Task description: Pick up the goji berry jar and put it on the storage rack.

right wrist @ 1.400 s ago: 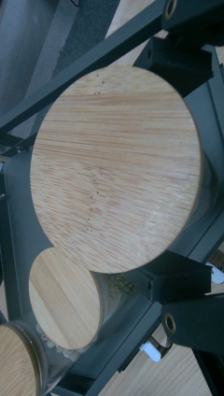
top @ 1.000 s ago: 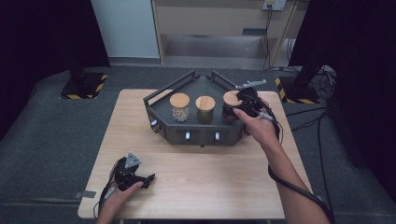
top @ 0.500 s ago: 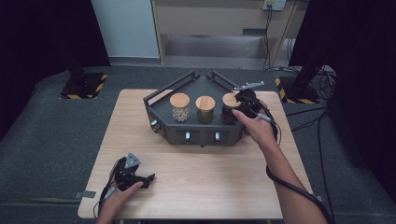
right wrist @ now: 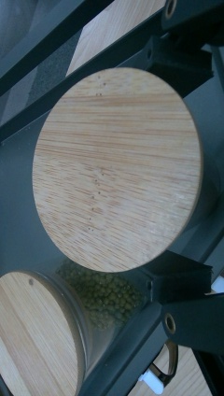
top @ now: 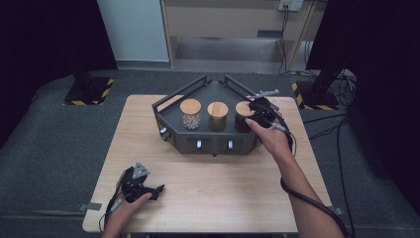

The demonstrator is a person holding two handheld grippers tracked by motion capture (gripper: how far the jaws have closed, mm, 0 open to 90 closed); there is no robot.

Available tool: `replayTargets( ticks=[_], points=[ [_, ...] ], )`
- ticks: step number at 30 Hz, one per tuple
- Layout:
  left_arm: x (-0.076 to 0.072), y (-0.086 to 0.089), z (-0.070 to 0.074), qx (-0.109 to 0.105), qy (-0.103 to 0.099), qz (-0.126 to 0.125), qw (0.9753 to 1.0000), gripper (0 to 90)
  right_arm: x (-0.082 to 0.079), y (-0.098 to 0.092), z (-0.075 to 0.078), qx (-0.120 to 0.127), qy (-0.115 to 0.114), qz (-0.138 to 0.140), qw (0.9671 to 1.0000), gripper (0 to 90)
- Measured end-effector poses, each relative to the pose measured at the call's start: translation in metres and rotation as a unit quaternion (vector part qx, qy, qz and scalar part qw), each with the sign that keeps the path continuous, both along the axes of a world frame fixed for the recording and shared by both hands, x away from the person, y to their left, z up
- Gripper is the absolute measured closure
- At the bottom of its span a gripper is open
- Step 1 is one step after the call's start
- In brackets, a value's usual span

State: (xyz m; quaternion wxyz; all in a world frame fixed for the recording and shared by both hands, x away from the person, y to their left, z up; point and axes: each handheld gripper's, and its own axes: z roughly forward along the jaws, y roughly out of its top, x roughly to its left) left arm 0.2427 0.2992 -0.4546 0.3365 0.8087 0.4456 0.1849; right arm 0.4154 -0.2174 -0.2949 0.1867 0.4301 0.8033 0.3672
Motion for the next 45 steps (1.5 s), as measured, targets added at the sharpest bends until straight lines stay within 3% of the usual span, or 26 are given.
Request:
replayTargets(
  ticks=[17, 24, 28, 34, 45],
  points=[
    [0.000, 0.000, 0.000, 0.000, 0.000, 0.000, 1.0000, 0.5, -0.007, -0.005, -0.012, 0.014, -0.017, 0.003, 0.9997, 25.4],
    [0.000, 0.000, 0.000, 0.000, 0.000, 0.000, 1.0000, 0.5, -0.009, -0.008, -0.011, 0.018, -0.021, 0.013, 0.9995, 17.1],
    [0.000, 0.000, 0.000, 0.000, 0.000, 0.000, 1.0000, 0.5, -0.017, -0.008, -0.007, 0.007, -0.027, 0.012, 0.9996, 7.4],
    [0.000, 0.000, 0.000, 0.000, 0.000, 0.000, 1.0000, 0.5, -0.036, -0.022, -0.002, 0.015, -0.042, 0.013, 0.9989, 5.8],
    [0.000, 0.000, 0.000, 0.001, 0.000, 0.000, 1.0000, 0.5, -0.059, -0.038, -0.006, 0.029, -0.049, 0.024, 0.9981, 4.4]
  ],
)
